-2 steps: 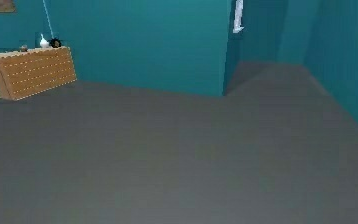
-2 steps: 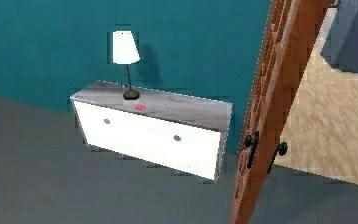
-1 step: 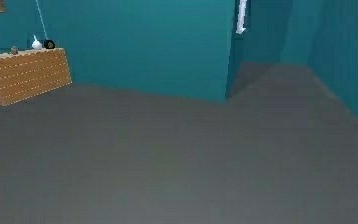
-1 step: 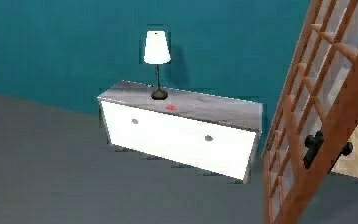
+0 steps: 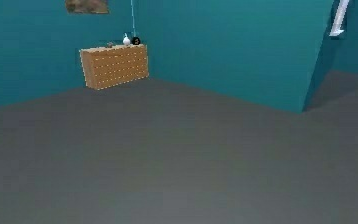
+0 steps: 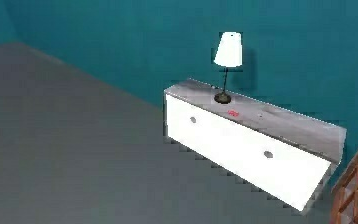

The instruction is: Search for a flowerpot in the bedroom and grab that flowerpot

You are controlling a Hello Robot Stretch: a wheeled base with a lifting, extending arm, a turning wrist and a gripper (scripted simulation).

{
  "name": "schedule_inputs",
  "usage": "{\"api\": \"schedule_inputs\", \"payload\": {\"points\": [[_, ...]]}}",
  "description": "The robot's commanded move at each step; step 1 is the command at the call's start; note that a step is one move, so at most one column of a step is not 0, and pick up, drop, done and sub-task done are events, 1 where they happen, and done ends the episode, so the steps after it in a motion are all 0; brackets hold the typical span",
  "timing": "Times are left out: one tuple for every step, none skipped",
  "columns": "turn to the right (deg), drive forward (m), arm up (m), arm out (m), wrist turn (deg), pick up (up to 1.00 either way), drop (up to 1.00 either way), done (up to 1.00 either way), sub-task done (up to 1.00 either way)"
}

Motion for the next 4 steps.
{"api": "schedule_inputs", "payload": {"points": [[-3.0, 0.0, 0.0, 0.0, 0.0, 0.0, 0.0, 0.0, 0.0], [42.0, 0.0, 0.0, 0.0, 0.0, 0.0, 0.0, 0.0, 0.0], [0.0, 0.15, 0.0, 0.0, 0.0, 0.0, 0.0, 0.0, 0.0], [-45.0, 0.0, 0.0, 0.0, 0.0, 0.0, 0.0, 0.0, 0.0]]}}
